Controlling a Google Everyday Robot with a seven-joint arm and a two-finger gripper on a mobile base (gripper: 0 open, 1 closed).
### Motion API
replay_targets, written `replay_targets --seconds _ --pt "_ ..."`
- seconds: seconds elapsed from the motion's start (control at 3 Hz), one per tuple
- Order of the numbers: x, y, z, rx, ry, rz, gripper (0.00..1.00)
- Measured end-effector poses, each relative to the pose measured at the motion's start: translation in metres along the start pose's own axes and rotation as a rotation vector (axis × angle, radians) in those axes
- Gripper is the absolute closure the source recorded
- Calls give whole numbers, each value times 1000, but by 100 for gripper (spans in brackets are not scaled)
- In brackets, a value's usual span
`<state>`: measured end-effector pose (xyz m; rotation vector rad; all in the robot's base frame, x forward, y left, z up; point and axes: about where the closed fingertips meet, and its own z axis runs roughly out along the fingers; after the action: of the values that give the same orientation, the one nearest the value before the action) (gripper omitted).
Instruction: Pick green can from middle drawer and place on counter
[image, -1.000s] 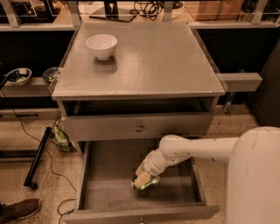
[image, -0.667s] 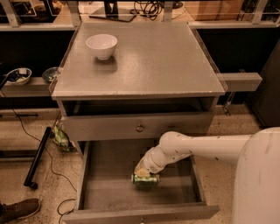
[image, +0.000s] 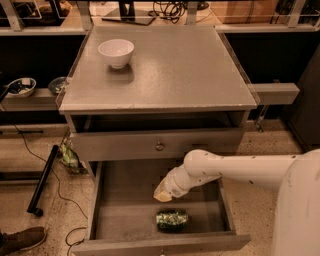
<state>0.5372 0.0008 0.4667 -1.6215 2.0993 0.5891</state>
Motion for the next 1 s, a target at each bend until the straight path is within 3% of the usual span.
replay_targets --seconds 1.0 --pt "0 0 0 0 0 0 27"
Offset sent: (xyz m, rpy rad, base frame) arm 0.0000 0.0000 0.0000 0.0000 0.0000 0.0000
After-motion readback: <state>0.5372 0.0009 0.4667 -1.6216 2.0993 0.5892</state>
